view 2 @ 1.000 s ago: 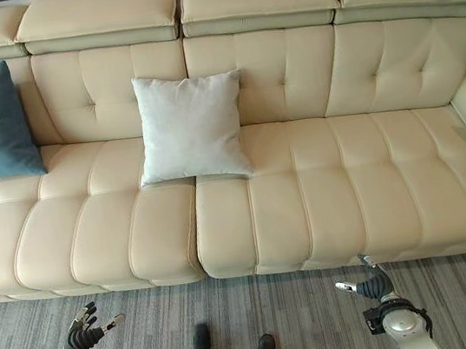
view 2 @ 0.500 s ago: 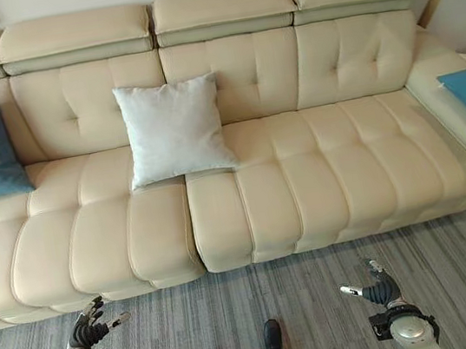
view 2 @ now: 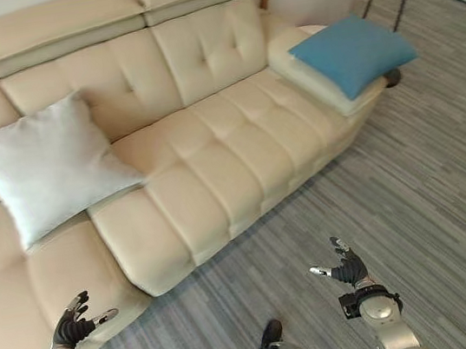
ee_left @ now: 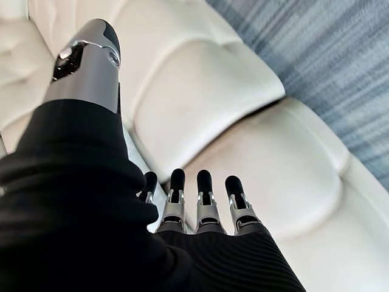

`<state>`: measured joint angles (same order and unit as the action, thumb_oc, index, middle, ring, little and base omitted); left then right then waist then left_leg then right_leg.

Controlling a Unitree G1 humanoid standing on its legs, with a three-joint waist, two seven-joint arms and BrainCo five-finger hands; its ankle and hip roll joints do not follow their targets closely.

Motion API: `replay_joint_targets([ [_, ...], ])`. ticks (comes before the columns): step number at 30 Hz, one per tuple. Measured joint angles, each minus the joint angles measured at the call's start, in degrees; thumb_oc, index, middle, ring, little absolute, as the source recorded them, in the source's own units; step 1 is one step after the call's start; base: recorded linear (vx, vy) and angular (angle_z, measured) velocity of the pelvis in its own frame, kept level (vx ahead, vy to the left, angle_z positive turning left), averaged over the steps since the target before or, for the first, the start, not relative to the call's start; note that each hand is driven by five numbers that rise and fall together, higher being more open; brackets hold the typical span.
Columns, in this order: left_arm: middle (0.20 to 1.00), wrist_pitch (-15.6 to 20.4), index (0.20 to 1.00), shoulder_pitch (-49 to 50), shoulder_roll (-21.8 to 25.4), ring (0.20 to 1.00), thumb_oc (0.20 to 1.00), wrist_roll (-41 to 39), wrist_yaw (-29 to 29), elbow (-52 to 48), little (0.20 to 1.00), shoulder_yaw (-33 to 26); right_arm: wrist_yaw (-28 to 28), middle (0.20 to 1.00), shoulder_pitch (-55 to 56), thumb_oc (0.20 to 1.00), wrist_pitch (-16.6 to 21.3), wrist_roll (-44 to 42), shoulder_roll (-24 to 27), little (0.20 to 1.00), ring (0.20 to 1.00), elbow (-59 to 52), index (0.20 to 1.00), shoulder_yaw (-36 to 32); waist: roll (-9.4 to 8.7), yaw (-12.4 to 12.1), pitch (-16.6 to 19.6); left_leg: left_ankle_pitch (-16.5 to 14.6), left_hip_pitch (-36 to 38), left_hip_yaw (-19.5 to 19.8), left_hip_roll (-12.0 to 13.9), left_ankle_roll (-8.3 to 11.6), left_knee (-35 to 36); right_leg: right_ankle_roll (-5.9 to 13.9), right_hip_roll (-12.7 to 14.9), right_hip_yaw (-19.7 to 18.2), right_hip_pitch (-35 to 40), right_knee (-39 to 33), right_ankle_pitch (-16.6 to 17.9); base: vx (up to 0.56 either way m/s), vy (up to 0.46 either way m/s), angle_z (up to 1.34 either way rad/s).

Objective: Pick up all the scattered cushions and arrange them neatly on the sofa.

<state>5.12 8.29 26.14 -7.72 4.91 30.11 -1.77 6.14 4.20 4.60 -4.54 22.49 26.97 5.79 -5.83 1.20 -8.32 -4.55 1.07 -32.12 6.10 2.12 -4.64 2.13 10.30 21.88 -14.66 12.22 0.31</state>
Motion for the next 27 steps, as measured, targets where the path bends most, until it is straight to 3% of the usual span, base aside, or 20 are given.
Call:
replay_joint_targets([
  [2, 1.000, -0.05, 1.000, 0.69, -1.20, 1.000, 1.000, 0.01, -0.51, 0.44, 1.000, 3.23, 0.09, 1.000, 1.10, 1.000, -0.12, -0.03, 0.53, 1.000, 1.000, -0.13, 1.000, -0.24, 0.89, -0.78, 0.55, -0.05, -2.63, 4.48, 3.52, 0.10, -8.02, -1.71, -2.79, -3.98, 1.12, -0.81, -1.48, 0.15, -0.261, -0.65],
  [5, 1.000, -0.17, 1.000, -0.73, -2.83, 1.000, 1.000, 0.16, -0.64, 0.36, 1.000, 4.63, 0.50, 1.000, 1.72, 1.000, -0.14, -0.09, 2.25, 1.000, 1.000, -0.36, 1.000, -0.57, 3.24, 0.19, 0.04, 0.41, -7.39, 12.08, 6.97, 0.26, -18.64, -3.87, -6.58, -5.17, 1.81, -2.77, -1.88, 0.14, -0.124, -0.34],
  [6, 1.000, -0.19, 1.000, -1.23, -3.24, 1.000, 1.000, 0.27, -0.51, 0.22, 1.000, 5.74, 0.72, 1.000, 1.81, 1.000, -0.20, -0.09, 2.58, 1.000, 1.000, -0.34, 1.000, -1.42, 4.06, -0.40, -0.32, 1.47, -11.12, 16.46, 8.21, -0.07, -26.50, -5.70, -7.64, -6.60, 2.71, -3.62, -1.42, 0.11, -0.043, -0.65],
  [7, 1.000, -0.13, 1.000, -1.73, -3.51, 1.000, 1.000, 0.40, -0.60, 0.14, 1.000, 6.57, 0.80, 1.000, 1.22, 1.000, -0.29, -0.09, 2.67, 1.000, 1.000, -0.38, 1.000, -1.78, 3.57, -0.89, -0.57, -0.88, -13.56, 20.86, 6.89, 2.41, -29.31, -5.51, -7.74, -7.95, 2.71, -3.82, -0.20, 0.15, -0.012, -0.64],
  [8, 1.000, -0.21, 1.000, -2.19, -4.13, 1.000, 1.000, 0.41, -0.70, -0.74, 1.000, 6.64, 0.88, 1.000, 0.69, 1.000, -0.23, -0.07, 3.01, 1.000, 1.000, -0.94, 1.000, -2.09, 3.27, 0.43, -0.78, -1.89, -18.30, 25.38, 2.31, 3.31, -27.98, -7.61, -7.82, -9.82, 3.50, -5.55, -0.44, 0.23, -0.014, -0.93],
  [9, 1.000, 0.15, 1.000, -3.09, -5.12, 1.000, 1.000, 0.41, -0.60, -2.24, 1.000, 7.06, 0.80, 1.000, 0.20, 1.000, -0.32, -0.07, 3.19, 1.000, 1.000, -0.54, 1.000, -1.76, 2.23, -0.54, -1.36, -2.00, -20.46, 27.44, -3.19, 2.30, -20.76, -6.56, -7.82, -12.81, 4.19, -7.20, 0.80, 0.34, 0.041, -0.92],
  [11, 1.000, -0.05, 1.000, -2.02, -5.07, 1.000, 1.000, 1.26, -0.87, -2.08, 1.000, 8.42, 0.99, 1.000, 0.54, 1.000, -0.22, -0.07, 2.53, 1.000, 1.000, -0.34, 1.000, -0.88, 2.84, -0.64, -1.25, 0.71, -21.53, 28.49, -6.37, 1.43, -7.81, -6.85, -11.24, -14.84, 10.38, -12.63, 0.37, 0.50, 0.088, -1.38],
  [12, 1.000, 0.10, 1.000, -2.23, -4.98, 1.000, 1.000, 2.16, -0.86, -1.76, 1.000, 8.37, 1.29, 1.000, -0.03, 1.000, -0.10, -0.04, 2.40, 1.000, 1.000, 2.34, 1.000, 0.94, 3.80, -1.56, -0.73, 4.10, -21.99, 32.54, -8.24, 4.05, 3.68, -6.76, -13.46, -16.58, 11.48, -12.91, -0.03, 0.59, 0.147, -1.34],
  [13, 1.000, 0.07, 1.000, -2.95, -5.05, 1.000, 1.000, 2.16, -0.85, -1.52, 1.000, 8.34, 1.28, 1.000, -0.64, 1.000, -0.24, -0.04, 2.17, 1.000, 1.000, 4.79, 1.000, 1.05, 5.07, -1.85, -1.39, 5.31, -23.22, 35.64, -8.51, 4.66, 8.56, -7.11, -16.10, -19.51, 12.64, -13.19, -0.19, 0.63, 0.227, -1.24],
  [14, 1.000, 0.05, 1.000, -2.67, -5.12, 1.000, 1.000, 2.16, -0.85, -1.15, 1.000, 8.35, 1.28, 1.000, -0.97, 1.000, -0.34, -0.04, 2.04, 1.000, 1.000, 5.70, 1.000, 1.07, 5.26, -2.59, -1.62, 5.36, -23.45, 36.92, -8.54, 4.71, 9.66, -7.89, -16.87, -21.34, 13.39, -13.41, -0.77, 0.45, 0.194, -1.30],
  [15, 1.000, -0.34, 1.000, -2.46, -5.34, 1.000, 1.000, 2.17, -0.87, 0.27, 1.000, 8.29, 1.29, 1.000, -1.29, 1.000, -0.41, -0.03, 2.03, 1.000, 1.000, 6.47, 1.000, 0.94, 5.80, -4.01, -1.73, 5.79, -23.69, 37.34, -8.42, 3.83, 8.62, -8.20, -17.82, -24.17, 14.34, -13.26, -1.31, 0.58, 0.293, -2.26],
  [16, 1.000, -0.56, 1.000, 0.33, -5.02, 1.000, 1.000, 2.17, -0.51, 0.36, 1.000, 7.96, 1.24, 1.000, -0.33, 1.000, -0.85, -0.02, 1.87, 1.000, 1.000, 5.31, 1.000, 0.16, 6.16, -5.95, -1.57, 6.27, -23.97, 37.48, -7.68, 0.64, 2.08, -8.90, -18.32, -29.63, 15.61, -10.19, -2.57, 0.45, 0.253, -1.90],
  [17, 1.000, -0.63, 1.000, 0.65, -5.06, 1.000, 1.000, 2.18, -0.53, 0.40, 1.000, 8.01, 1.35, 1.000, 1.30, 1.000, -1.02, 0.01, 2.17, 1.000, 1.000, 3.99, 1.000, -0.23, 6.05, -5.29, -1.20, 6.65, -23.91, 36.68, -8.20, -0.34, -1.47, -8.65, -17.71, -29.66, 17.09, -10.67, -3.90, 0.55, 0.305, -1.27],
  [19, 1.000, -0.60, 1.000, 0.33, -5.17, 1.000, 1.000, 2.18, -0.44, 0.85, 1.000, 7.94, 1.23, 1.000, 3.38, 1.000, -1.38, 0.03, 1.73, 1.000, 1.000, 3.63, 1.000, -0.26, 4.96, -4.36, -0.02, 7.03, -21.00, 34.81, -8.59, -3.13, -2.65, -7.11, -16.15, -31.18, 17.65, -7.52, -8.10, 0.24, 0.168, -0.24],
  [20, 1.000, -0.63, 1.000, 0.48, -5.09, 1.000, 1.000, 2.21, -0.49, 0.57, 1.000, 8.02, 1.05, 1.000, 3.87, 1.000, -1.36, 0.04, 1.44, 1.000, 1.000, 3.42, 1.000, 0.41, 4.39, -3.98, 0.88, 11.01, -16.84, 32.10, -7.79, -4.74, 0.78, -3.98, -15.85, -30.69, 15.56, 0.67, -13.03, 0.19, 0.151, -0.80],
  [21, 1.000, -0.52, 1.000, -0.25, -3.76, 1.000, 1.000, 2.21, -0.39, -0.57, 1.000, 7.86, 0.74, 1.000, 2.54, 1.000, -1.37, 0.04, -0.11, 1.000, 1.000, 2.84, 1.000, 0.85, 2.79, -4.26, 1.35, 13.48, -15.60, 28.02, -7.69, -7.36, 1.50, 1.23, -14.00, -26.56, 8.64, 15.19, -16.88, 0.21, 0.150, -1.04],
  [22, 1.000, -0.51, 1.000, -1.12, -3.18, 1.000, 1.000, 2.20, -0.41, -0.91, 1.000, 7.99, 0.70, 1.000, 1.88, 1.000, -1.23, 0.04, -0.59, 1.000, 1.000, 1.12, 1.000, 0.84, 2.22, -4.66, 1.38, 12.90, -14.65, 26.46, -8.37, -8.16, 2.28, 3.26, -10.94, -22.67, 4.13, 21.21, -17.33, 0.15, 0.106, -0.95],
  [24, 1.000, -0.55, 1.000, -2.86, -3.11, 1.000, 1.000, 2.18, -0.28, -0.70, 1.000, 7.93, 0.67, 1.000, -0.15, 1.000, -0.76, 0.04, -0.67, 1.000, 1.000, -1.70, 1.000, 0.92, 2.90, -4.36, 0.32, 11.26, -13.08, 24.92, -9.27, -8.70, 3.24, 4.27, -5.52, -16.60, -1.02, 25.75, -18.17, 0.19, 0.096, -0.60],
  [26, 1.000, -0.37, 1.000, -5.05, -3.16, 1.000, 1.000, 2.15, -0.07, -0.64, 1.000, 7.93, 0.67, 1.000, -1.33, 1.000, -0.58, 0.06, -0.60, 1.000, 1.000, -3.68, 1.000, 1.40, 4.44, -3.14, -1.14, 10.78, -11.27, 24.86, -9.39, -8.29, 4.49, 3.99, -4.62, -14.85, -5.03, 22.04, -18.01, 0.29, 0.049, -0.18],
  [27, 1.000, -0.30, 1.000, -5.88, -2.97, 1.000, 1.000, 2.15, 0.14, -0.20, 1.000, 7.75, 0.71, 1.000, -1.96, 1.000, -0.55, 0.06, -0.57, 1.000, 1.000, -4.00, 1.000, 2.19, 4.27, -3.06, -1.83, 9.26, -9.37, 23.23, -9.78, -6.44, 5.51, 3.37, -3.68, -11.73, -8.82, 16.31, -15.52, 0.34, 0.012, -0.23],
])
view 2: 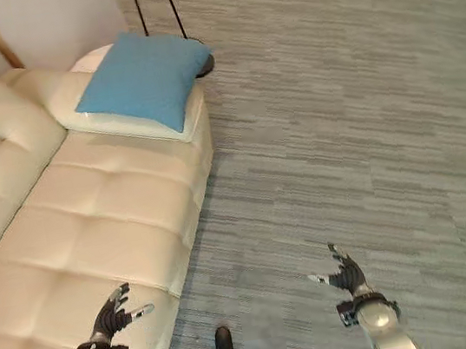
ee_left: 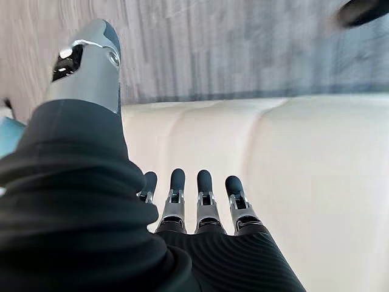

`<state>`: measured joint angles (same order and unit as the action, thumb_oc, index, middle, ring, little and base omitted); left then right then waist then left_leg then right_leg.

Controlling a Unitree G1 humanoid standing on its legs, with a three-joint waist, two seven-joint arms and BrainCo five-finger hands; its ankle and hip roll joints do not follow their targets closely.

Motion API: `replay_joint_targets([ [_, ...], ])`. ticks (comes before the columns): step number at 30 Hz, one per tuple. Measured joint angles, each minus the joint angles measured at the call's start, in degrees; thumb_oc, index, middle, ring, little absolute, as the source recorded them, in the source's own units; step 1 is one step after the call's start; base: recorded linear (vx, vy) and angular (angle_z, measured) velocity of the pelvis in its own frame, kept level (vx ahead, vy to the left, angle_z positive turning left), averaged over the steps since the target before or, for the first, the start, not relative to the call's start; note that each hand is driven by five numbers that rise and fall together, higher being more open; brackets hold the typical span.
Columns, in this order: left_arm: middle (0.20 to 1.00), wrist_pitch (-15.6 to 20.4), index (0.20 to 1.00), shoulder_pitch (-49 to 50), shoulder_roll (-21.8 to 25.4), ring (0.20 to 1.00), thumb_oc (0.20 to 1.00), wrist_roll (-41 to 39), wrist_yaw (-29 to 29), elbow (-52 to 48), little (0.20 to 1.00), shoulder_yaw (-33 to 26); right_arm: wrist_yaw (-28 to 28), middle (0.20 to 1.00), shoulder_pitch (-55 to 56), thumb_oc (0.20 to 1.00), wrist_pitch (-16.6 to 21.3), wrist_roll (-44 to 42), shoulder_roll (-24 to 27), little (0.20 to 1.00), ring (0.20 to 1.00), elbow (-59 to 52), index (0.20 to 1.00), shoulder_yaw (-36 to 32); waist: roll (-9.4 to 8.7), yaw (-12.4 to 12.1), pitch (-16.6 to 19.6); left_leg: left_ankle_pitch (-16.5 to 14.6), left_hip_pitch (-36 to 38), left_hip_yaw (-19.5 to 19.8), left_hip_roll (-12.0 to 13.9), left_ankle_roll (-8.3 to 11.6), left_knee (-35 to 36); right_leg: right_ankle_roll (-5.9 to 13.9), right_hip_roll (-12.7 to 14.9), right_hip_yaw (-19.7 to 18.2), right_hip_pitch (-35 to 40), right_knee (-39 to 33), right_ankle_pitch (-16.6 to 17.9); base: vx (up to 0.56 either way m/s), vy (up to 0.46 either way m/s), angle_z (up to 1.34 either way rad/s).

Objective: Pick up all the scattered cushions and arrange them neatly on the sofa.

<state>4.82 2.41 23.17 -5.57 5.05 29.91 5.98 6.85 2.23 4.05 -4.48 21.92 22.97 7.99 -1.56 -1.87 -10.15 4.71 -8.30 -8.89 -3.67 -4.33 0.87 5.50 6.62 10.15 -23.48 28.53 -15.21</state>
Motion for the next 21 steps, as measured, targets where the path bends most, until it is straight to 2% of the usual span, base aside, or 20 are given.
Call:
replay_joint_targets([
  [3, 1.000, -0.05, 1.000, 1.33, -0.18, 1.000, 1.000, 0.01, 0.19, 0.17, 1.000, -0.24, 0.14, 1.000, 0.00, 1.000, 0.22, -0.01, 0.07, 1.000, 1.000, -0.51, 1.000, 0.43, -0.82, 0.06, -0.68, -2.30, 2.58, -1.31, -1.89, 0.61, 0.33, -0.01, 0.84, 3.47, -3.63, -8.85, 6.96, 0.44, -0.050, -0.18],
  [4, 1.000, -0.07, 1.000, 1.53, -0.72, 1.000, 1.000, 0.02, 0.42, 0.90, 1.000, -1.19, 0.18, 1.000, 0.35, 1.000, 0.38, 0.00, 0.09, 1.000, 1.000, -0.24, 1.000, 0.27, -1.29, 0.15, -0.97, -5.23, 2.74, -1.26, -2.81, -0.30, -0.66, 1.74, 0.78, 5.72, -5.28, -16.07, 11.14, 0.42, -0.100, 0.00],
  [5, 1.000, -0.28, 1.000, 1.79, -0.72, 1.000, 1.000, 0.03, 0.57, 1.28, 1.000, -1.43, 0.20, 1.000, 0.84, 1.000, 0.37, 0.01, 0.02, 1.000, 1.000, 0.01, 1.000, -0.06, -1.62, 0.37, -1.32, -5.41, 3.58, -1.27, -3.41, -0.43, -1.48, 1.49, 0.63, 6.01, -4.74, -21.30, 13.56, 0.51, -0.202, 0.18],
  [6, 1.000, -0.29, 1.000, 2.02, -0.77, 1.000, 1.000, 0.03, 0.72, 1.69, 1.000, -1.83, 0.42, 1.000, 1.57, 1.000, 0.29, 0.01, -0.01, 1.000, 1.000, 1.50, 1.000, -0.27, -1.65, 0.81, -1.47, -7.38, 5.62, -0.11, -4.02, -0.06, -1.90, 0.76, 0.62, 5.96, -3.70, -27.04, 17.47, 0.53, -0.220, 0.30],
  [8, 1.000, -0.28, 1.000, 1.62, -0.78, 1.000, 1.000, 0.03, 0.73, 1.67, 1.000, -1.84, 0.47, 1.000, 2.03, 1.000, 0.26, 0.02, -0.08, 1.000, 1.000, 1.39, 1.000, -0.75, -1.41, 1.49, -1.61, -8.86, 6.87, 2.18, -4.21, 0.16, -2.78, 0.01, 1.12, 5.90, -2.65, -28.00, 19.81, 0.50, -0.211, 0.50],
  [10, 1.000, -0.25, 1.000, 2.06, -0.80, 1.000, 1.000, 0.05, 0.71, 1.65, 1.000, -1.64, 0.47, 1.000, 2.28, 1.000, 0.28, 0.02, -0.12, 1.000, 1.000, 1.42, 1.000, -0.72, -1.32, 1.69, -1.30, -10.80, 11.90, 3.93, -3.85, 1.55, -1.49, -2.02, 1.00, 7.24, 1.30, -26.35, 21.63, 0.32, -0.196, 0.44],
  [12, 1.000, -0.18, 1.000, 2.45, -1.13, 1.000, 1.000, 0.04, 0.72, 1.65, 1.000, -1.51, 0.50, 1.000, 2.12, 1.000, 0.48, 0.04, 0.23, 1.000, 1.000, 1.41, 1.000, -0.81, -1.36, 1.59, -0.03, -12.07, 12.88, 4.36, -3.38, 3.09, -2.08, -4.61, 1.18, 7.38, 2.47, -25.35, 25.54, 0.40, -0.314, 0.30],
  [13, 1.000, -0.15, 1.000, 2.17, -1.44, 1.000, 1.000, 0.03, 0.65, 1.66, 1.000, -1.22, 0.50, 1.000, 1.79, 1.000, 0.51, 0.05, 0.50, 1.000, 1.000, 1.53, 1.000, -1.11, -0.91, 1.76, 0.02, -12.53, 12.56, 4.71, -2.63, 4.04, -3.78, -8.54, 0.76, 7.85, 2.51, -23.98, 27.55, 0.49, -0.426, 0.28],
  [14, 1.000, -0.17, 1.000, 1.93, -2.40, 1.000, 1.000, -0.01, 0.70, 1.74, 1.000, -1.25, 0.46, 1.000, -0.20, 1.000, 0.16, 0.10, 0.61, 1.000, 1.000, 3.08, 1.000, -1.54, 0.24, 1.54, -0.58, -13.73, 10.75, 3.92, -0.97, 5.91, -10.22, -9.69, -0.43, 8.99, 3.30, -21.56, 24.12, 0.32, -0.291, 0.18],
  [15, 1.000, -0.14, 1.000, 2.03, -2.82, 1.000, 1.000, -0.02, 0.49, 1.66, 1.000, -0.98, 0.37, 1.000, 0.11, 1.000, 0.18, 0.10, 0.69, 1.000, 1.000, 2.48, 1.000, -1.63, 0.06, 1.35, -0.47, -13.81, 7.27, 1.46, 0.03, 6.18, -19.50, -10.63, -0.58, 8.69, 4.34, -20.73, 22.74, 0.27, -0.235, -0.11],
  [16, 1.000, -0.15, 1.000, 3.25, -3.10, 1.000, 1.000, -0.02, 0.42, 1.68, 1.000, -0.99, 0.36, 1.000, 0.06, 1.000, 0.42, 0.07, 0.99, 1.000, 1.000, 1.63, 1.000, -1.74, 0.74, 1.32, -0.24, -13.12, 4.94, 0.18, 2.02, 6.85, -28.83, -11.08, -2.20, 8.48, 6.93, -21.55, 21.28, 0.23, -0.173, -0.38],
  [17, 1.000, -0.16, 1.000, 4.67, -3.02, 1.000, 1.000, -0.02, 0.45, 1.72, 1.000, -1.05, 0.38, 1.000, -0.27, 1.000, 0.70, 0.08, 1.39, 1.000, 1.000, 1.06, 1.000, -1.71, 1.77, 1.11, 0.32, -12.29, 2.42, 0.46, 4.49, 7.27, -36.85, -11.90, -3.92, 7.96, 9.24, -22.25, 20.12, 0.23, -0.116, -0.63],
  [18, 1.000, -0.17, 1.000, 5.30, -2.79, 1.000, 1.000, -0.03, 0.50, 1.73, 1.000, -1.03, 0.57, 1.000, -0.72, 1.000, 0.93, 0.07, 1.80, 1.000, 1.000, 0.84, 1.000, -1.73, 2.30, 0.90, 0.83, -12.55, 0.17, 0.40, 6.47, 7.52, -41.90, -12.45, -5.42, 6.83, 10.16, -22.14, 18.87, 0.28, -0.095, -0.64],
  [19, 1.000, -0.14, 1.000, 5.47, -2.57, 1.000, 1.000, -0.03, 0.50, 1.64, 1.000, -1.06, 0.65, 1.000, -1.03, 1.000, 0.97, 0.07, 2.05, 1.000, 1.000, 0.81, 1.000, -1.76, 2.22, 0.93, 1.10, -13.15, -1.30, 0.26, 7.44, 7.93, -43.38, -13.18, -6.01, 6.37, 10.42, -21.95, 18.03, 0.21, -0.051, -0.41],
  [21, 1.000, -0.10, 1.000, 4.00, -2.38, 1.000, 1.000, -0.11, 0.54, 1.12, 1.000, -1.13, 0.68, 1.000, -1.94, 1.000, 0.58, 0.03, 2.63, 1.000, 1.000, 0.83, 1.000, -1.80, 0.95, 0.86, 0.78, -14.76, -5.10, 0.37, 7.14, 6.46, -40.38, -13.60, -6.37, 3.89, 11.12, -22.60, 16.56, 0.19, -0.019, -0.35],
])
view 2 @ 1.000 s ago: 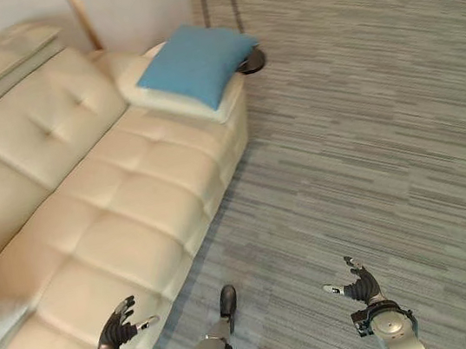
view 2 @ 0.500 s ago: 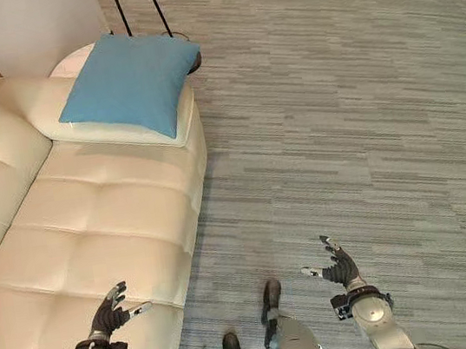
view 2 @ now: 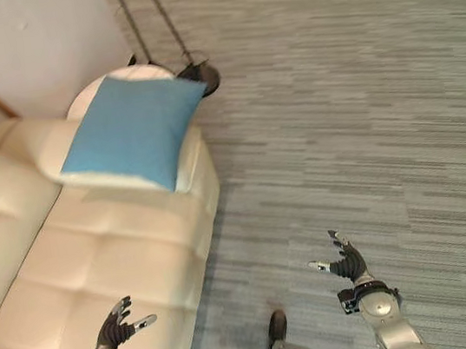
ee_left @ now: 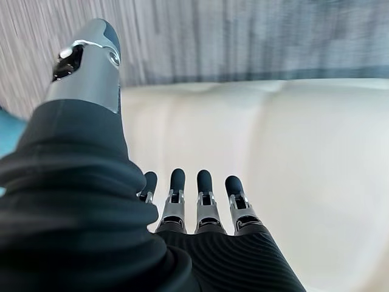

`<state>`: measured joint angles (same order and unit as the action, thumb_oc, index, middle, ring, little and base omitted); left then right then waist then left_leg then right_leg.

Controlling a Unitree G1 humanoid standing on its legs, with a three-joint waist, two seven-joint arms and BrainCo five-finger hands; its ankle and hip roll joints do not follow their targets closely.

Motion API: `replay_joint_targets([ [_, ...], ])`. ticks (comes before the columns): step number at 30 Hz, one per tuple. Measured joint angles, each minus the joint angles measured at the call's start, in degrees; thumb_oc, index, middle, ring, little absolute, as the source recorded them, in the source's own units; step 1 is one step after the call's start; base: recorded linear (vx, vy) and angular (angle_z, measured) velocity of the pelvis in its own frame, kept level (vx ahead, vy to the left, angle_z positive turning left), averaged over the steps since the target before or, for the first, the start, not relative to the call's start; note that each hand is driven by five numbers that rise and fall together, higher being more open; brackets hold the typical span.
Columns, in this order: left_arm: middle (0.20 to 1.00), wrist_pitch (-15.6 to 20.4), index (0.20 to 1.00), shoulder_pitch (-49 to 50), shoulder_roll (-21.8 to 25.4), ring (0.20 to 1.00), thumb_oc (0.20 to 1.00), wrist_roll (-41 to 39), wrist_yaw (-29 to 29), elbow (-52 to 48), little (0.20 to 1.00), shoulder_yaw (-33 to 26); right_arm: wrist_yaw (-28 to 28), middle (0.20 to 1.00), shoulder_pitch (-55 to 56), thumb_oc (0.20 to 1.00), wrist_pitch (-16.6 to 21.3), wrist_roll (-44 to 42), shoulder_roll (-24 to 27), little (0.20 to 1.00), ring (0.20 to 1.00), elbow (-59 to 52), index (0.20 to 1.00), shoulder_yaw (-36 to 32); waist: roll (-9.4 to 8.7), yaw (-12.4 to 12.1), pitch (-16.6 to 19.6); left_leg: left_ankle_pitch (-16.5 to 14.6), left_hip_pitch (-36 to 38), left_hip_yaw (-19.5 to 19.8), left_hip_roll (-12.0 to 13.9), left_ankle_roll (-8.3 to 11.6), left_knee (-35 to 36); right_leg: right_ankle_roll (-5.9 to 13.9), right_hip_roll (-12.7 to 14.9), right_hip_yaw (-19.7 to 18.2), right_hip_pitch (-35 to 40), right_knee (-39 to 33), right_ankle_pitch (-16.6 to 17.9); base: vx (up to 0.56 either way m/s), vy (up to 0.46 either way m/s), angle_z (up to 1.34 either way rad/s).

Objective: Pick up all the scattered cushions and arrange them neatly on the sofa.

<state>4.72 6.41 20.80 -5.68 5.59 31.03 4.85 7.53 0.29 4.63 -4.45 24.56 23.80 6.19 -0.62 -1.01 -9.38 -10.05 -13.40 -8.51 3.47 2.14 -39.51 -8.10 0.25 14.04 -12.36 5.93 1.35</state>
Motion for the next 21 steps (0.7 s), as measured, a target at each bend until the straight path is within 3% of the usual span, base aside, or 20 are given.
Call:
replay_joint_targets([
  [2, 1.000, -0.04, 1.000, -0.09, -0.36, 1.000, 1.000, -0.03, -0.01, -1.35, 1.000, -0.14, 0.02, 1.000, 0.17, 1.000, -0.13, -0.02, 0.10, 1.000, 1.000, 0.01, 1.000, -0.07, -0.38, 0.35, -0.20, -0.28, -2.54, 0.07, -0.12, 0.72, 6.13, 0.40, -0.40, -1.22, 2.16, -0.92, 0.39, 0.33, -0.032, -0.64],
  [3, 1.000, 0.55, 1.000, -0.39, -0.41, 1.000, 1.000, -0.04, 0.00, -1.78, 1.000, -0.11, 0.09, 1.000, 0.44, 1.000, -0.13, -0.04, 0.05, 1.000, 1.000, -0.01, 1.000, 0.14, -1.08, -0.03, -0.54, -0.14, -3.73, 0.09, -1.00, 0.69, 15.40, 1.63, -0.46, -3.36, 5.47, -2.84, -0.36, 0.43, -0.063, -0.57],
  [4, 1.000, 0.61, 1.000, -0.39, -0.43, 1.000, 1.000, -0.04, -0.01, -1.74, 1.000, -0.10, 0.22, 1.000, 0.54, 1.000, -0.12, -0.05, 0.07, 1.000, 1.000, 0.02, 1.000, 0.11, -1.09, -0.02, -0.57, 0.12, -5.06, 0.26, -1.54, 0.62, 18.81, 1.99, -0.72, -3.81, 6.57, -3.83, -0.66, 0.44, -0.066, -0.55],
  [7, 1.000, 0.54, 1.000, -0.37, -0.53, 1.000, 1.000, 0.12, 0.00, -1.58, 1.000, -0.10, 0.68, 1.000, 0.56, 1.000, -0.12, -0.05, -0.02, 1.000, 1.000, 1.75, 1.000, 0.17, -0.49, -0.90, -0.69, 4.61, -9.94, 2.17, -2.49, 1.07, 28.60, 3.63, -2.05, -5.26, 10.78, -8.61, -1.72, 0.39, -0.026, -0.33],
  [8, 1.000, 0.51, 1.000, -0.45, -0.52, 1.000, 1.000, 0.15, 0.02, -1.58, 1.000, -0.16, 0.79, 1.000, 1.01, 1.000, -0.26, -0.05, 0.02, 1.000, 1.000, 3.57, 1.000, 0.17, 0.16, -1.42, -1.03, 7.68, -11.39, 1.09, -2.53, 1.06, 33.24, 4.01, -3.40, -4.96, 14.25, -10.38, -2.45, 0.48, 0.019, -0.17],
  [10, 1.000, 0.46, 1.000, 0.15, -0.36, 1.000, 1.000, 0.21, 0.04, -1.51, 1.000, -0.19, 1.02, 1.000, 2.18, 1.000, -0.23, -0.05, 0.02, 1.000, 1.000, 3.39, 1.000, 0.23, 0.45, -2.46, -1.06, 9.16, -11.95, -0.99, -3.03, 0.75, 34.46, 2.77, -4.07, -4.85, 16.58, -10.44, -3.11, 0.47, 0.066, -0.10],
  [12, 1.000, 0.42, 1.000, 0.35, -0.43, 1.000, 1.000, 0.29, 0.03, -1.50, 1.000, -0.38, 1.09, 1.000, 2.42, 1.000, -0.23, -0.05, 0.04, 1.000, 1.000, 3.40, 1.000, 0.22, 0.32, -2.85, -1.08, 9.72, -11.70, -2.82, -2.95, 0.58, 34.75, 3.06, -4.14, -5.22, 17.59, -10.44, -4.21, 0.34, 0.072, -0.22],
  [13, 1.000, 0.36, 1.000, 1.18, -0.49, 1.000, 1.000, 0.62, 0.10, -1.44, 1.000, -0.66, 1.12, 1.000, 2.26, 1.000, -0.34, -0.02, -0.20, 1.000, 1.000, 3.43, 1.000, 0.24, 0.24, -4.72, -0.86, 11.94, -10.74, -4.08, -3.63, -0.29, 36.24, 3.91, -4.10, -8.47, 19.46, -9.92, -7.00, 0.50, 0.098, -0.68],
  [15, 1.000, 0.23, 1.000, 2.78, -0.68, 1.000, 1.000, 0.67, 0.01, -1.53, 1.000, -0.66, 0.91, 1.000, 2.13, 1.000, -0.37, 0.06, -0.03, 1.000, 1.000, 3.26, 1.000, -0.02, 0.98, -5.97, -0.86, 13.11, -7.51, -3.52, -3.71, -1.42, 38.94, 6.09, -4.20, -9.93, 22.16, -9.79, -9.07, 0.64, 0.168, -0.58],
  [16, 1.000, -0.16, 1.000, 3.87, -0.54, 1.000, 1.000, 0.69, -0.06, -1.06, 1.000, -1.33, 0.82, 1.000, 2.72, 1.000, -0.58, 0.08, -0.44, 1.000, 1.000, 3.19, 1.000, 0.12, 0.25, -5.75, -0.94, 15.98, -5.36, -3.85, -4.57, -3.86, 38.18, 7.08, -3.05, -9.83, 25.17, -9.08, -11.14, 0.46, 0.157, -0.12],
  [19, 1.000, -0.29, 1.000, 5.13, -0.86, 1.000, 1.000, 0.69, 0.06, -1.31, 1.000, -3.64, 0.05, 1.000, 4.67, 1.000, -1.07, 0.97, -1.04, 1.000, 1.000, 2.87, 1.000, 0.96, -1.04, -6.50, 0.79, 14.76, -2.39, -5.36, -4.95, -5.72, 34.87, 10.36, -0.84, -8.76, 21.60, 6.02, -14.23, 0.29, 0.151, -0.19],
  [20, 1.000, -0.25, 1.000, 6.06, 0.73, 1.000, 1.000, 0.69, 0.07, -1.38, 1.000, -3.54, -0.48, 1.000, 5.30, 1.000, -1.07, 1.15, -1.27, 1.000, 1.000, 1.86, 1.000, 1.97, -1.77, -6.54, 2.35, 15.01, -0.54, -4.97, -5.88, -7.39, 35.58, 12.76, 1.53, -6.58, 15.22, 20.28, -15.68, 0.27, 0.183, -0.06],
  [21, 1.000, -0.32, 1.000, 5.23, 1.83, 1.000, 1.000, 0.69, 0.12, -1.32, 1.000, -3.41, -0.79, 1.000, 5.60, 1.000, -1.14, 1.26, -1.53, 1.000, 1.000, 0.91, 1.000, 2.14, -3.08, -5.94, 3.06, 13.88, 0.29, -4.50, -7.47, -8.56, 35.97, 15.32, 3.93, -6.38, 11.66, 28.06, -15.42, 0.40, 0.238, 0.15],
])
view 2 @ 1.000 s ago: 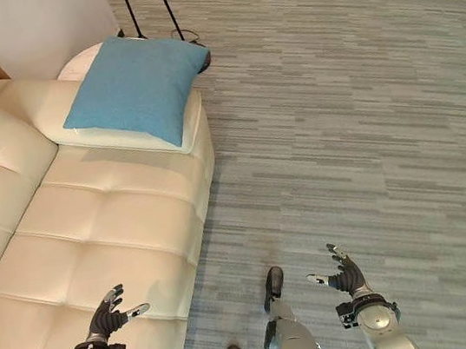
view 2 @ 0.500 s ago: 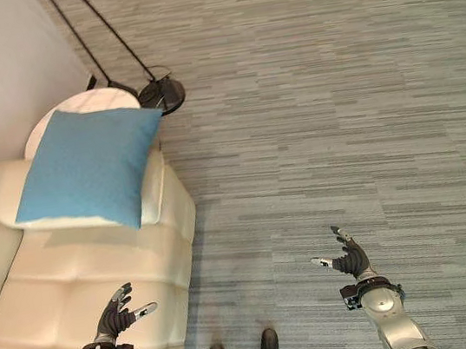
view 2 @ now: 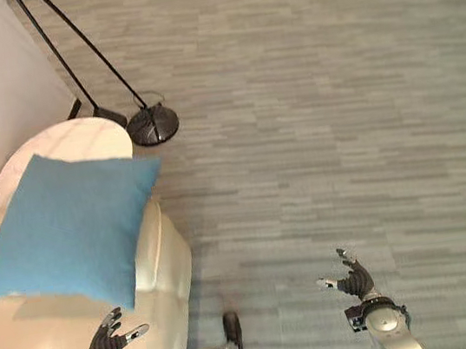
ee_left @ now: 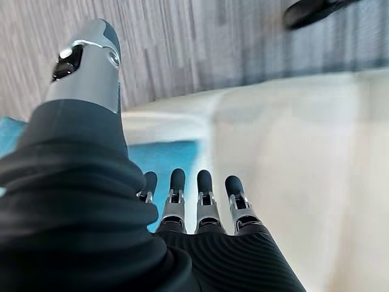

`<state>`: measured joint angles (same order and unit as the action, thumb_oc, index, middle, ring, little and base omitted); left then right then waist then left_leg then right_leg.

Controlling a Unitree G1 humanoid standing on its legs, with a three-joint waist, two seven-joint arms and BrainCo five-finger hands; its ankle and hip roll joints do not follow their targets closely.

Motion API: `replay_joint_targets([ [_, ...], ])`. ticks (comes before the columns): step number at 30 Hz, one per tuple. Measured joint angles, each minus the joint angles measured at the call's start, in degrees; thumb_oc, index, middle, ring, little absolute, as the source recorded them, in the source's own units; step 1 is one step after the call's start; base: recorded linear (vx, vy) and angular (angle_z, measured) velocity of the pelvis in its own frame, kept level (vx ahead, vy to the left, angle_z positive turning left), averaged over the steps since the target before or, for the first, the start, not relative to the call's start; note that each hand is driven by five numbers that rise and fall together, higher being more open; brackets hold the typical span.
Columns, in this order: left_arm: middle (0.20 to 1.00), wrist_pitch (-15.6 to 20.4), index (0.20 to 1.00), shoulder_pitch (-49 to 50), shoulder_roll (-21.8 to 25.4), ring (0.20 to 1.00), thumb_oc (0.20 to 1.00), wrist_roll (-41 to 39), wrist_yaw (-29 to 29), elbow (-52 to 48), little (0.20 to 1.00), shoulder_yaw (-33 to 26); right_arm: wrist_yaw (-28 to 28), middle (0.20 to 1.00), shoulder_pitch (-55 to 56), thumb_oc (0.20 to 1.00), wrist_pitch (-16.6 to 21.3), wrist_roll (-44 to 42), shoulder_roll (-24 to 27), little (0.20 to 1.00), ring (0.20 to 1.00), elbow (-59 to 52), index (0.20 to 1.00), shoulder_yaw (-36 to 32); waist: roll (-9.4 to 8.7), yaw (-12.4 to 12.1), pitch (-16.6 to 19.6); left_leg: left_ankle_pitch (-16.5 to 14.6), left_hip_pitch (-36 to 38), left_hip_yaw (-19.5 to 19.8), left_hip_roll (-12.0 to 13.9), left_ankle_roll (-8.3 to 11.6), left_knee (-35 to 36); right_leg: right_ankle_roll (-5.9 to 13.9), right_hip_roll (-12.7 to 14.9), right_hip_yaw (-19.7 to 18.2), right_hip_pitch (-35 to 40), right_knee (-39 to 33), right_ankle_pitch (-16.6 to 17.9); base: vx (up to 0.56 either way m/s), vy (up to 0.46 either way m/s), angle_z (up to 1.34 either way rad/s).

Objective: Pick up all the scattered cushions and arrange them neatly on the sofa.

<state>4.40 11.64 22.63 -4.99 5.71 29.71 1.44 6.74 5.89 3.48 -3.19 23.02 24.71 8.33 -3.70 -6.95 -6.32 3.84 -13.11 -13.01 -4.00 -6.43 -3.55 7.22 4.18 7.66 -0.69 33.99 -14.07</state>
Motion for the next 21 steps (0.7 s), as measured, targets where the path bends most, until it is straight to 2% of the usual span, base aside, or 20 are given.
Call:
replay_joint_targets([
  [1, 1.000, -0.30, 1.000, -0.96, 0.65, 1.000, 1.000, 0.00, 0.02, 0.74, 1.000, 0.18, 0.00, 1.000, -0.20, 1.000, -0.04, 0.13, -0.05, 1.000, 1.000, -0.64, 1.000, -0.08, -0.90, 0.11, 0.00, -0.90, 0.86, 0.07, -1.54, -1.27, -0.03, 2.12, 2.75, -0.13, -4.32, 8.22, 1.06, 0.30, 0.154, 0.36],
  [2, 1.000, -0.53, 1.000, -1.91, 0.71, 1.000, 1.000, 0.00, 0.10, 0.90, 1.000, 0.16, 0.03, 1.000, -0.79, 1.000, -0.08, 0.42, -0.05, 1.000, 1.000, -0.61, 1.000, -0.27, -0.90, 0.60, -0.08, -1.90, 1.77, 0.73, -2.58, -2.40, 0.00, 2.51, 4.75, -0.36, -7.35, 13.39, 1.38, 0.34, 0.133, 0.44],
  [3, 1.000, -0.53, 1.000, -2.41, 0.68, 1.000, 1.000, -0.01, 0.08, 0.80, 1.000, 0.30, 0.01, 1.000, -1.22, 1.000, -0.13, 0.59, -0.24, 1.000, 1.000, -0.53, 1.000, -0.36, -0.46, 0.66, -0.31, -2.75, 3.30, 1.50, -3.24, -3.27, 0.02, 2.25, 6.24, -0.36, -9.15, 15.40, 1.54, 0.33, 0.105, 0.40],
  [5, 1.000, -0.52, 1.000, -2.42, 0.44, 1.000, 1.000, -0.01, 0.13, 0.70, 1.000, 0.29, -0.07, 1.000, -1.53, 1.000, -0.14, 0.93, -0.75, 1.000, 1.000, -0.66, 1.000, -0.31, 0.59, 0.15, -0.85, -3.89, 5.78, 2.31, -3.41, -4.07, 0.17, 1.42, 7.17, 0.13, -11.24, 15.54, 1.10, 0.31, 0.047, 0.32],
  [6, 1.000, -0.49, 1.000, -2.40, -0.21, 1.000, 1.000, -0.02, 0.30, 0.62, 1.000, 0.32, -0.29, 1.000, -2.25, 1.000, -0.03, 0.95, -0.87, 1.000, 1.000, -0.81, 1.000, -0.20, 2.49, 0.22, -1.90, -4.44, 9.31, 4.65, -3.22, -3.76, 1.12, 0.25, 6.97, 0.90, -13.39, 11.50, -0.30, 0.35, -0.013, 0.51],
  [8, 1.000, -0.17, 1.000, -2.21, -0.60, 1.000, 1.000, -0.06, 0.65, 0.17, 1.000, 0.02, -0.69, 1.000, -2.32, 1.000, -0.01, 0.94, -0.67, 1.000, 1.000, -0.72, 1.000, -0.07, 3.06, 0.39, -1.88, -5.34, 10.51, 6.58, -2.94, -3.20, 1.99, 0.12, 5.89, 0.43, -16.94, 7.63, -0.31, 0.40, -0.046, 0.58],
  [10, 1.000, -0.02, 1.000, -2.45, -1.22, 1.000, 1.000, -0.16, 1.09, 0.47, 1.000, -0.56, -0.75, 1.000, -2.70, 1.000, -0.17, 0.86, -0.71, 1.000, 1.000, -0.21, 1.000, -0.06, 3.50, 0.90, -2.27, -6.19, 11.47, 10.70, -2.57, -2.70, 2.60, -0.87, 2.11, -1.48, -20.69, -4.39, 1.01, 0.35, -0.099, 0.75],
  [11, 1.000, 0.20, 1.000, -3.02, -2.18, 1.000, 1.000, -0.24, 1.21, 1.62, 1.000, -1.49, -0.72, 1.000, -2.79, 1.000, -0.16, 0.83, -0.69, 1.000, 1.000, -0.21, 1.000, -0.10, 3.64, 1.01, -2.46, -6.78, 11.87, 13.02, -2.43, -2.23, 2.42, -1.17, -0.18, -2.77, -22.82, -11.08, 3.55, 0.36, -0.129, 1.26],
  [12, 1.000, 0.15, 1.000, -3.60, -3.30, 1.000, 1.000, -0.67, 1.41, 3.77, 1.000, -1.66, -0.62, 1.000, -1.70, 1.000, -0.19, 0.83, -0.63, 1.000, 1.000, -0.30, 1.000, -0.36, 4.23, 2.21, -2.90, -8.32, 12.71, 18.18, -2.17, -1.39, 0.93, -0.18, -3.70, -7.71, -24.03, -21.39, 8.41, 0.36, -0.151, 1.73],
  [13, 1.000, 0.17, 1.000, -3.44, -3.67, 1.000, 1.000, -0.67, 1.41, 4.06, 1.000, -1.62, -0.54, 1.000, -0.02, 1.000, -0.23, 0.83, -0.64, 1.000, 1.000, -0.34, 1.000, -0.56, 4.15, 3.45, -2.96, -9.54, 13.35, 21.53, -2.16, -0.94, -0.01, 0.62, -4.94, -11.66, -24.00, -26.41, 10.62, 0.31, -0.168, 2.08],
  [14, 1.000, 0.23, 1.000, -3.39, -3.30, 1.000, 1.000, -0.67, 1.38, 3.85, 1.000, -1.57, -0.59, 1.000, 1.27, 1.000, -0.42, 0.83, -0.91, 1.000, 1.000, -0.21, 1.000, -0.47, 3.10, 4.16, -3.23, -9.86, 14.78, 22.18, -2.68, -0.56, -0.28, -0.78, -4.77, -12.02, -23.79, -28.30, 12.18, 0.25, -0.198, 1.61],
  [15, 1.000, 0.25, 1.000, -2.47, -2.75, 1.000, 1.000, -0.67, 1.44, 3.81, 1.000, -1.60, -0.61, 1.000, 1.84, 1.000, -0.47, 0.84, -1.08, 1.000, 1.000, 0.16, 1.000, -0.33, 1.93, 3.37, -3.11, -10.66, 16.36, 24.28, -3.12, -0.29, -0.19, -0.97, -4.63, -12.64, -24.34, -28.23, 13.39, 0.20, -0.205, 1.40],
  [16, 1.000, 0.18, 1.000, -2.00, -2.45, 1.000, 1.000, -0.67, 1.60, 3.82, 1.000, -1.37, -0.51, 1.000, 2.13, 1.000, -0.51, 0.84, -1.09, 1.000, 1.000, 0.33, 1.000, -0.62, 2.02, 3.72, -3.13, -11.86, 17.02, 27.46, -3.41, 0.24, -1.00, -0.05, -4.59, -14.81, -23.97, -28.56, 14.25, 0.17, -0.209, 1.53],
  [17, 1.000, 0.26, 1.000, -1.97, -2.23, 1.000, 1.000, -0.62, 1.51, 3.52, 1.000, -1.04, -0.45, 1.000, 2.95, 1.000, -0.51, 0.82, -1.16, 1.000, 1.000, 0.17, 1.000, -1.62, 1.14, 4.47, -2.80, -12.71, 17.23, 31.24, -3.93, 0.96, -1.79, -0.05, -3.60, -15.31, -23.25, -26.69, 13.78, 0.15, -0.206, 1.96],
  [18, 1.000, 0.39, 1.000, -2.46, -2.12, 1.000, 1.000, -0.62, 1.44, 3.12, 1.000, -0.85, -0.47, 1.000, 3.26, 1.000, -0.51, 0.77, -0.96, 1.000, 1.000, 0.37, 1.000, -2.64, 0.75, 4.68, -2.77, -13.78, 17.26, 32.90, -4.30, 2.01, -2.94, -1.11, -2.74, -14.29, -22.92, -25.66, 15.48, 0.13, -0.205, 1.78],
  [20, 1.000, 0.37, 1.000, -2.24, -2.33, 1.000, 1.000, -0.67, 1.44, 3.12, 1.000, 0.24, -0.48, 1.000, 0.43, 1.000, -0.54, 0.76, -0.20, 1.000, 1.000, 2.14, 1.000, -3.77, 2.55, 3.70, -3.42, -14.87, 15.78, 31.36, -2.49, 3.40, -5.89, -1.97, -2.79, -10.46, -23.18, -23.61, 16.08, 0.12, -0.175, 1.04],
  [21, 1.000, 0.36, 1.000, -1.85, -2.61, 1.000, 1.000, -0.70, 1.42, 3.11, 1.000, 0.26, -0.49, 1.000, -0.78, 1.000, -0.53, 0.75, -0.08, 1.000, 1.000, 2.18, 1.000, -4.25, 2.95, 3.32, -3.26, -14.96, 15.10, 30.54, -1.91, 3.57, -7.29, -3.46, -2.74, -8.58, -23.15, -23.49, 17.12, 0.07, -0.156, 0.68],
])
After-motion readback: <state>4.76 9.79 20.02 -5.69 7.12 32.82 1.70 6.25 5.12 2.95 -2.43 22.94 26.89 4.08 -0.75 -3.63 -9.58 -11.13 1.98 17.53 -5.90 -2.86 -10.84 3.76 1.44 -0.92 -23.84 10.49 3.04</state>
